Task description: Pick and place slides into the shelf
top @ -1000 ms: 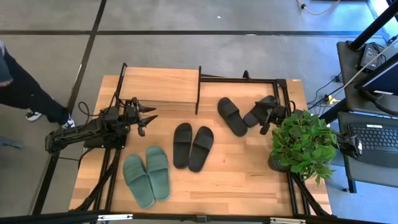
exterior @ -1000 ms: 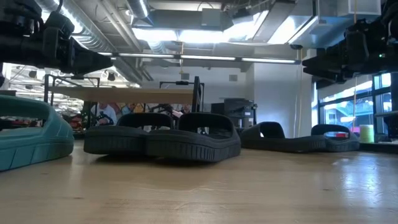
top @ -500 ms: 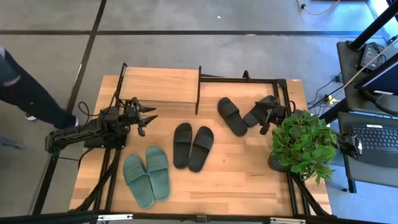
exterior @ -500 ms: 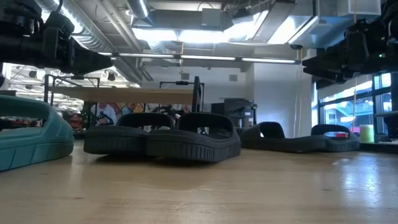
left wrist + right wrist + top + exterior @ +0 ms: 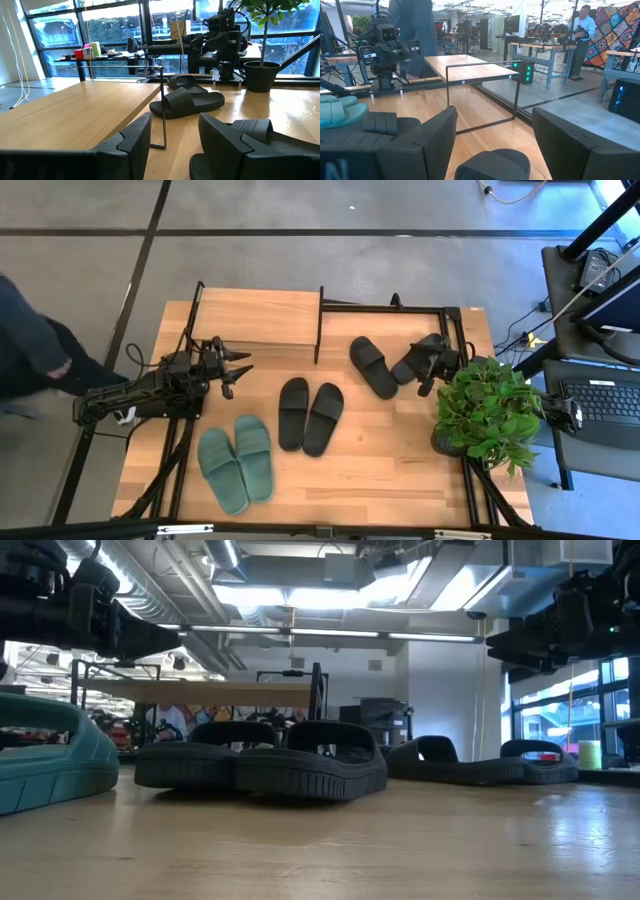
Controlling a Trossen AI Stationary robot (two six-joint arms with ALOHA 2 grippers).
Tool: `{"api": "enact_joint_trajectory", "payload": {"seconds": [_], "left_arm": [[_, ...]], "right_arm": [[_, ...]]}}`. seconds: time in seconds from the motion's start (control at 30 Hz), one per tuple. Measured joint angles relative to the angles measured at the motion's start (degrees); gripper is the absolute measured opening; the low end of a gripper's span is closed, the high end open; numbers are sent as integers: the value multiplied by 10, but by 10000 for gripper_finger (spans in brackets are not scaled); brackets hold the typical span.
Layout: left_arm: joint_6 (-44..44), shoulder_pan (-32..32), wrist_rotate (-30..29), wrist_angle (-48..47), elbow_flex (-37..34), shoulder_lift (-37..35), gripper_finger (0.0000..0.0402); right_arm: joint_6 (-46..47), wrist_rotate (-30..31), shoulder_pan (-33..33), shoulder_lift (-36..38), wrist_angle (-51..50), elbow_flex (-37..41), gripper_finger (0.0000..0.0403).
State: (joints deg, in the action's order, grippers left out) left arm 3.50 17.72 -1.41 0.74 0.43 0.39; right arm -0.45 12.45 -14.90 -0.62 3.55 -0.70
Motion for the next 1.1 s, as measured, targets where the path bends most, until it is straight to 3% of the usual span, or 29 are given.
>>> {"api": "enact_joint_trajectory", "payload": {"seconds": [0.93,1.1], "left_arm": [[0,0,0,0,0,0,158],[0,0,0,0,0,0,158]], "right_arm": [[0,0,0,0,1,0,257],[-52,1,0,0,10,0,257]]}}
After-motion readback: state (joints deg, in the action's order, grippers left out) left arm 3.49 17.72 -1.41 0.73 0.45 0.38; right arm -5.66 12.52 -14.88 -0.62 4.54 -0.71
